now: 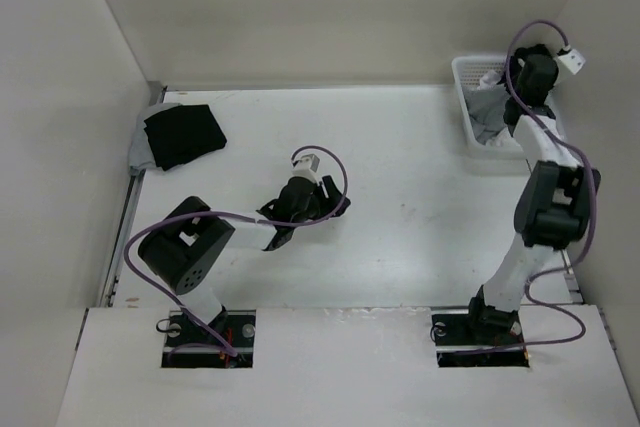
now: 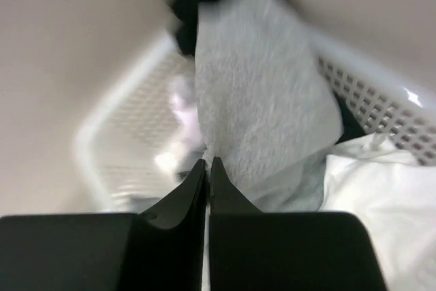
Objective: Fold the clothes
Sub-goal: Grab the tank top from the pile, then move the tank top to the center of the board
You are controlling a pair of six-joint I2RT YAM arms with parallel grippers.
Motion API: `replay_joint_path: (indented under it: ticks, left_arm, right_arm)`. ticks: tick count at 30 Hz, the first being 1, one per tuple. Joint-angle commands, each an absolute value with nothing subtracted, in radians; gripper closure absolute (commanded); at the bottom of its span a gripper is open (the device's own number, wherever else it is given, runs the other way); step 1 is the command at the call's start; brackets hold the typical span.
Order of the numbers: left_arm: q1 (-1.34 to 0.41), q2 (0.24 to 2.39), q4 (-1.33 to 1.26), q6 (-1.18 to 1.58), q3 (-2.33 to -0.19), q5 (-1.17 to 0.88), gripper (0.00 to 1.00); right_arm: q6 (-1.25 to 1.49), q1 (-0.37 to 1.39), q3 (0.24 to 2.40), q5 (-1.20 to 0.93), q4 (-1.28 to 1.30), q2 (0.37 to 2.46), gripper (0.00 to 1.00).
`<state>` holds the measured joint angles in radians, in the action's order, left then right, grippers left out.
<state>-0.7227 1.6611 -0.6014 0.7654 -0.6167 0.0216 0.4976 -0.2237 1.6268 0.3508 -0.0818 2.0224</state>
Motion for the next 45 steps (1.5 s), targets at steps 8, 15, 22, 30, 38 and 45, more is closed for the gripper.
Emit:
replay_joint_path:
  ticks: [8, 15, 22, 30, 38, 45]
  left_arm:
    - [-0.687, 1.505, -0.673, 0.781, -0.554, 0.064, 0.48]
    - [-0.564, 1.146, -0.592, 0.818, -0.411, 0.225, 0.47]
    - [-0.434, 0.887, -0.438, 0.845, -0.324, 0.258, 0.47]
    - [-0.355, 0.893, -0.354, 0.853, -0.282, 0.236, 0.47]
    - [-0.439, 0.956, -0.169, 0.792, -0.340, 0.244, 0.55]
    - [-0.758, 1.256, -0.181, 0.798, -0.448, 0.236, 0.52]
  right_arm:
    - [0.427, 0.106, 1.295, 0.307, -0.408, 1.132, 1.00]
    - [0.222, 0.638, 1.359, 0.321, -0.279, 0.928, 0.99]
    - [0.484, 0.642, 1.087, 0.257, -0.365, 1.144, 0.97]
    - [0.635, 0.576, 1.181, 0.149, -0.408, 1.684, 0.87]
    - [0.612, 0.531, 1.031, 0.271, -0.290, 1.519, 0.57]
    - [0.753, 0.645, 0.570, 0.356, -0.105, 1.234, 0.91]
